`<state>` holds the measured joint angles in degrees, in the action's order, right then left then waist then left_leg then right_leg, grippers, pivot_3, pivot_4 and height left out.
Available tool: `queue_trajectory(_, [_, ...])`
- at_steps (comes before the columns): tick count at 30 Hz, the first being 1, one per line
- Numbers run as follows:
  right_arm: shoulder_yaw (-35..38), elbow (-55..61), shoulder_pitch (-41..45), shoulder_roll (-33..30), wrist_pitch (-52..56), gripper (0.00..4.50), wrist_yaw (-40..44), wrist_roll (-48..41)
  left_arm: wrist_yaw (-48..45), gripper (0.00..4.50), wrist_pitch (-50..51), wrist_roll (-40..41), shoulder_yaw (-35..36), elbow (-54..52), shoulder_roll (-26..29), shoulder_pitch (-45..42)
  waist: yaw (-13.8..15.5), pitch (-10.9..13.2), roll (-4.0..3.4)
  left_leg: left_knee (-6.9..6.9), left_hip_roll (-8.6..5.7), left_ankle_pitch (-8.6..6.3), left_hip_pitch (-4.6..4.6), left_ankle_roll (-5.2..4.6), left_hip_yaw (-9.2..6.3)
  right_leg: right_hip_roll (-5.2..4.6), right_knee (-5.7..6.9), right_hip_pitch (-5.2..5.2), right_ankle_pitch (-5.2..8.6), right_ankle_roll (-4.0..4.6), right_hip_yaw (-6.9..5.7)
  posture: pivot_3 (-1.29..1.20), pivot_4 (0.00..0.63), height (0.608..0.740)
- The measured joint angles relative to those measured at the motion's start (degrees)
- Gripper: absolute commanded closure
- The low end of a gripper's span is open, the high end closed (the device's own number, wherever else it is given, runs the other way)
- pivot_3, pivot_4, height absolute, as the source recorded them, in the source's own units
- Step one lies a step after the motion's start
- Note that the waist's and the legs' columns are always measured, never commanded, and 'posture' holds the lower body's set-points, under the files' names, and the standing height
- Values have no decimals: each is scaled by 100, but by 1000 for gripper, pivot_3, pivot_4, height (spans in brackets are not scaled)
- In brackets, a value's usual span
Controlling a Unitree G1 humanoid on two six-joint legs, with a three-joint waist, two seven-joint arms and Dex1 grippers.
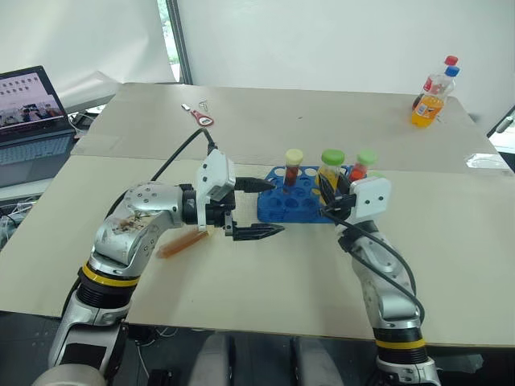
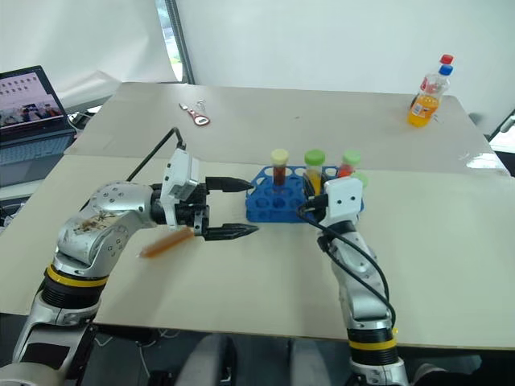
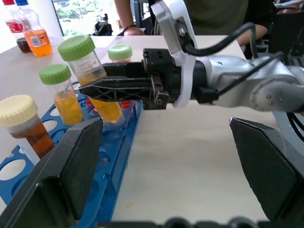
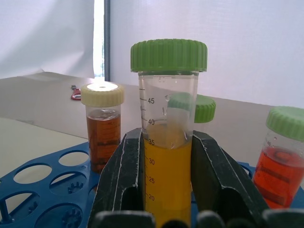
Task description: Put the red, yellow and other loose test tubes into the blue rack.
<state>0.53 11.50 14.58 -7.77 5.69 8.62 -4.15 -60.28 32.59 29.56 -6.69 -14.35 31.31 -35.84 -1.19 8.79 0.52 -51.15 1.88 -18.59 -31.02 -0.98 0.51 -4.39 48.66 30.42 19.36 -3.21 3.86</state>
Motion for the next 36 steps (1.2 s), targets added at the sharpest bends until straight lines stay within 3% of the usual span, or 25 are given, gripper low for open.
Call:
queue_trajectory(5, [9,-100,-81,162,-128,3575,-21,-3,188,0,28,-12,-23,1,-38,-11,-8,0,0,-26,2,0,-29,0,-3,3,52,44,14,14,1,0,150,659])
queue_trajectory(9, [37,-100,-211,205,-214,1767,-18,-53,284,0,28,-37,-25,6,-43,-11,-18,0,0,-30,3,0,-37,0,-5,4,61,55,17,18,0,0,150,659])
queue_trajectory(14, [39,7,-301,139,-148,138,-14,-54,349,0,85,-141,-37,21,147,-33,-29,0,0,-30,2,0,-42,0,-6,4,65,62,19,20,0,0,150,659])
queue_trajectory(17, [51,413,-663,-173,36,138,147,-58,338,0,335,-197,-23,112,519,-189,-28,0,0,-31,0,0,-45,0,-8,3,65,64,23,18,0,0,150,659])
queue_trajectory(20, [217,1027,-1075,-916,502,138,681,-278,211,0,750,-305,-39,154,1227,-430,-54,0,0,-32,2,0,-49,0,-10,5,63,67,27,18,0,0,150,659])
queue_trajectory(25, [472,1998,-1254,-2306,1601,138,2073,-1504,-194,0,1670,-511,-436,123,2393,-830,-127,1,1,-29,5,-1,-46,-2,-14,9,68,65,45,33,-5,0,150,659])
queue_trajectory(30, [457,2520,-927,-3276,2744,138,3108,-2784,-551,0,2262,-817,-1085,209,2894,-1106,-120,4,6,-31,3,-2,-47,-3,-25,8,77,63,54,37,-13,0,150,659])
queue_trajectory(36, [379,2903,-407,-3836,3508,138,3751,-3805,-985,0,2392,-1342,-1939,410,3110,-1237,-106,11,19,-31,2,-2,-49,-3,-32,6,75,61,57,38,-20,0,150,659])
